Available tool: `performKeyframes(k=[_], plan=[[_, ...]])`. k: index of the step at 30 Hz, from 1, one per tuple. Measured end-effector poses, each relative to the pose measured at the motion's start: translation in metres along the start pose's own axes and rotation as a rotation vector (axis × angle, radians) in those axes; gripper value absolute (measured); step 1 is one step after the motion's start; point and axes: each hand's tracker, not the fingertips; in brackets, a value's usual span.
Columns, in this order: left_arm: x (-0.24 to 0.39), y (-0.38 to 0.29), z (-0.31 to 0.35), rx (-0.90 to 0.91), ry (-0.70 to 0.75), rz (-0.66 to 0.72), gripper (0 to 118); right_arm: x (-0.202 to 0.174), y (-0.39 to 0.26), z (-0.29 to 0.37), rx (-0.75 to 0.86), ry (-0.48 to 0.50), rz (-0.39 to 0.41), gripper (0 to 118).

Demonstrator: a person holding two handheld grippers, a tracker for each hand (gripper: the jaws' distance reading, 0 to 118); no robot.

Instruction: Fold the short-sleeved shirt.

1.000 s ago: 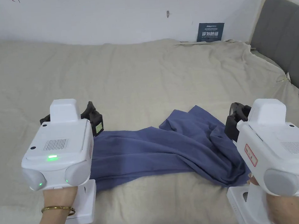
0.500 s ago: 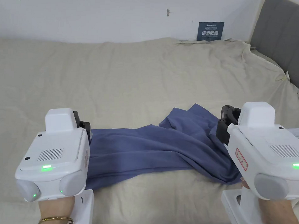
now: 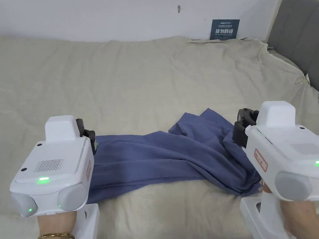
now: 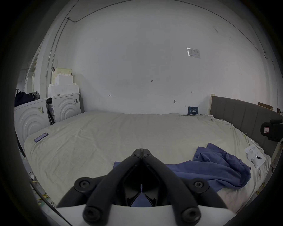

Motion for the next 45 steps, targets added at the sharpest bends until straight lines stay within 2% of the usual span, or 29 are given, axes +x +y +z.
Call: performKeyframes(k=[2, 4, 6, 10, 16, 20, 22, 27, 29, 32, 33, 37, 39, 45], plan=[[0.000, 0.000, -0.001, 0.001, 0.002, -0.004, 0, 0.001, 0.008, -0.008, -0.022, 0.014, 0.004, 19], [0.001, 0.000, -0.003, 0.000, 0.001, -0.006, 0, 0.003, 0.018, -0.020, -0.085, 0.043, 0.042, 60], [0.001, -0.001, -0.006, -0.005, -0.002, -0.005, 0, 0.012, 0.024, -0.038, -0.106, 0.041, 0.046, 90], [0.001, -0.001, -0.012, -0.011, -0.001, 0.000, 0, 0.018, 0.046, -0.075, -0.206, 0.054, 0.045, 100], [0.001, -0.003, -0.023, -0.020, 0.004, 0.000, 0, 0.026, 0.067, -0.163, -0.469, 0.022, 0.179, 101], [-0.001, -0.005, -0.034, -0.035, 0.017, 0.012, 0, 0.035, 0.057, -0.218, -0.641, 0.041, 0.091, 101], [-0.001, -0.007, -0.040, -0.043, 0.023, 0.011, 0, 0.040, 0.044, -0.244, -0.728, 0.066, 0.070, 100], [0.001, -0.011, -0.054, -0.062, 0.030, 0.010, 0, 0.046, 0.011, -0.294, -0.862, 0.013, 0.129, 95], [0.001, -0.013, -0.059, -0.073, 0.036, 0.014, 0, 0.052, -0.002, -0.308, -0.890, -0.007, 0.129, 92], [0.002, -0.015, -0.068, -0.088, 0.034, 0.026, 0, 0.055, -0.014, -0.319, -0.895, -0.026, 0.125, 71], [0.003, -0.016, -0.070, -0.092, 0.035, 0.029, 0, 0.059, -0.017, -0.320, -0.898, -0.028, 0.120, 60], [0.005, -0.019, -0.077, -0.107, 0.031, 0.045, 0, 0.063, -0.025, -0.325, -0.918, -0.020, 0.108, 31], [0.006, -0.020, -0.079, -0.113, 0.031, 0.038, 0, 0.062, -0.026, -0.326, -0.924, -0.021, 0.112, 3], [0.006, -0.020, -0.080, -0.120, 0.033, 0.049, 0, 0.066, -0.027, -0.323, -0.919, -0.021, 0.115, 0]])
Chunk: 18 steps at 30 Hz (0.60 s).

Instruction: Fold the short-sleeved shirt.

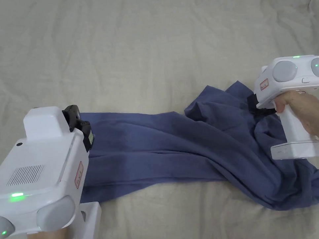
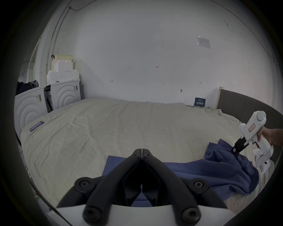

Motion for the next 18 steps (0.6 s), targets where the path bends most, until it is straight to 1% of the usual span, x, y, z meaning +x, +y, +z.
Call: performKeyframes(k=[4, 5, 6, 8, 9, 11, 12, 14, 15, 18], plan=[[0.000, 0.003, 0.000, -0.011, 0.005, 0.000, 0, 0.003, -0.003, 0.012, 0.021, 0.028, -0.030, 0], [0.000, 0.004, -0.002, -0.026, 0.017, 0.006, 8, 0.004, -0.004, 0.017, 0.041, 0.041, -0.045, 0], [-0.001, 0.005, -0.003, -0.033, 0.021, 0.017, 25, 0.005, -0.005, 0.022, 0.053, 0.051, -0.058, 0], [-0.006, 0.009, -0.009, -0.085, 0.010, 0.072, 64, 0.004, -0.008, 0.034, 0.079, 0.066, -0.064, 0], [-0.008, 0.013, -0.012, -0.110, -0.001, 0.085, 78, 0.003, -0.009, 0.040, 0.095, 0.069, -0.061, 0], [-0.013, 0.021, -0.019, -0.129, -0.011, 0.111, 92, 0.003, -0.011, 0.053, 0.121, 0.078, -0.061, 0], [-0.015, 0.025, -0.023, -0.150, -0.015, 0.120, 95, 0.002, -0.012, 0.058, 0.137, 0.088, -0.070, 0], [-0.021, 0.036, -0.039, -0.251, -0.028, 0.137, 103, 0.003, -0.014, 0.069, 0.161, 0.121, -0.102, 0], [-0.025, 0.040, -0.047, -0.303, -0.036, 0.148, 117, 0.004, -0.015, 0.073, 0.171, 0.133, -0.109, 0], [-0.039, 0.057, -0.074, -0.438, -0.074, 0.173, 118, 0.000, -0.018, 0.084, 0.196, 0.140, -0.102, 0]])
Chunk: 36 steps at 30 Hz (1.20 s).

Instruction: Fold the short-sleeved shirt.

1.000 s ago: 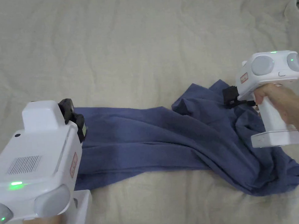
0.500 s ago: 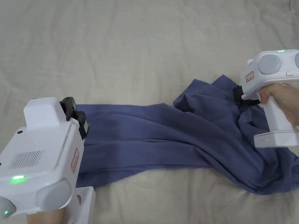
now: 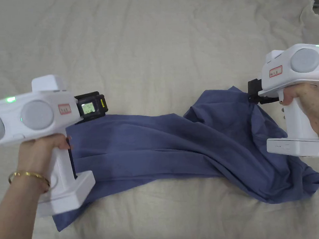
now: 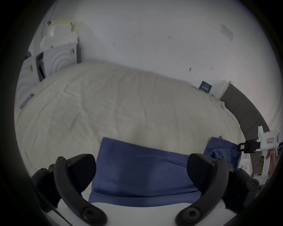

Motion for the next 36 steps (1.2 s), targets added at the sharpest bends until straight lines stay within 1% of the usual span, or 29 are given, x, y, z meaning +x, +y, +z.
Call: performKeyframes(k=[2, 4, 8, 12, 14, 16, 18, 20, 21, 23, 24, 25, 27, 28, 29, 31, 32, 33, 34, 36], plan=[[-0.009, 0.016, -0.016, -0.075, -0.016, -0.010, 118, -0.003, -0.001, 0.003, 0.012, -0.007, 0.020, 0], [-0.015, 0.029, -0.033, -0.137, 0.030, -0.026, 118, -0.003, -0.003, 0.006, 0.023, -0.009, 0.027, 0], [-0.028, 0.045, -0.069, -0.244, 0.125, -0.091, 118, -0.001, -0.005, 0.008, 0.029, -0.008, 0.012, 0], [-0.037, 0.051, -0.097, -0.360, 0.151, -0.171, 118, -0.003, -0.013, 0.013, 0.040, 0.003, -0.003, 0], [-0.044, 0.054, -0.113, -0.395, 0.181, -0.172, 117, -0.006, -0.016, 0.015, 0.044, 0.002, -0.001, 0], [-0.048, 0.054, -0.124, -0.402, 0.225, -0.155, 113, -0.006, -0.017, 0.015, 0.047, -0.001, 0.003, 0], [-0.051, 0.057, -0.130, -0.398, 0.219, -0.149, 112, -0.007, -0.017, 0.015, 0.054, 0.001, -0.001, 0], [-0.053, 0.055, -0.134, -0.396, 0.209, -0.141, 111, -0.012, -0.018, 0.016, 0.072, -0.024, 0.020, 0], [-0.052, 0.055, -0.137, -0.398, 0.209, -0.140, 104, -0.013, -0.017, 0.016, 0.071, -0.022, 0.021, 0], [-0.054, 0.053, -0.145, -0.432, 0.207, -0.155, 84, -0.013, -0.016, 0.014, 0.069, -0.011, 0.016, 0], [-0.055, 0.051, -0.148, -0.468, 0.203, -0.167, 81, -0.014, -0.016, 0.014, 0.069, -0.011, 0.017, 0], [-0.055, 0.049, -0.150, -0.475, 0.190, -0.162, 81, -0.016, -0.016, 0.014, 0.071, -0.015, 0.017, 0], [-0.051, 0.045, -0.140, -0.450, 0.190, -0.149, 78, -0.017, -0.015, 0.012, 0.070, -0.014, 0.022, 0], [-0.051, 0.045, -0.138, -0.454, 0.185, -0.148, 74, -0.018, -0.016, 0.012, 0.072, -0.013, 0.023, 0], [-0.049, 0.046, -0.135, -0.451, 0.174, -0.147, 65, -0.019, -0.016, 0.012, 0.072, -0.015, 0.025, 0], [-0.046, 0.051, -0.135, -0.446, 0.187, -0.167, 28, -0.021, -0.017, 0.012, 0.075, -0.020, 0.031, 0], [-0.045, 0.051, -0.134, -0.448, 0.135, -0.195, 3, -0.022, -0.017, 0.013, 0.076, -0.020, 0.028, 0], [-0.044, 0.050, -0.133, -0.457, 0.122, -0.189, 0, -0.022, -0.017, 0.013, 0.076, -0.019, 0.022, 0], [-0.041, 0.049, -0.130, -0.443, 0.162, -0.191, 0, -0.019, -0.016, 0.012, 0.077, -0.018, 0.014, 0], [-0.037, 0.046, -0.121, -0.398, 0.155, -0.183, 0, -0.019, -0.016, 0.014, 0.076, -0.023, -0.001, 0]])
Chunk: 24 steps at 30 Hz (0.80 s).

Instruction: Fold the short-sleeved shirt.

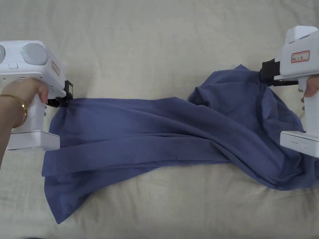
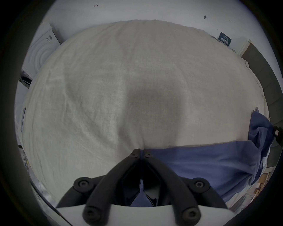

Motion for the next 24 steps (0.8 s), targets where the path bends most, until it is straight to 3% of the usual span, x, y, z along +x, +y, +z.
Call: performKeyframes(k=[13, 16, 24], plan=[[-0.016, -0.008, 0.136, 0.400, -0.147, 0.107, 0, 0.006, 0.016, 0.089, 0.128, 0.027, -0.072, 0], [-0.023, -0.006, 0.178, 0.514, -0.169, 0.156, 0, 0.010, 0.028, 0.124, 0.197, -0.010, -0.039, 0], [-0.030, -0.014, 0.291, 0.767, -0.118, 0.191, 0, 0.038, 0.074, 0.214, 0.385, -0.094, -0.046, 0]])
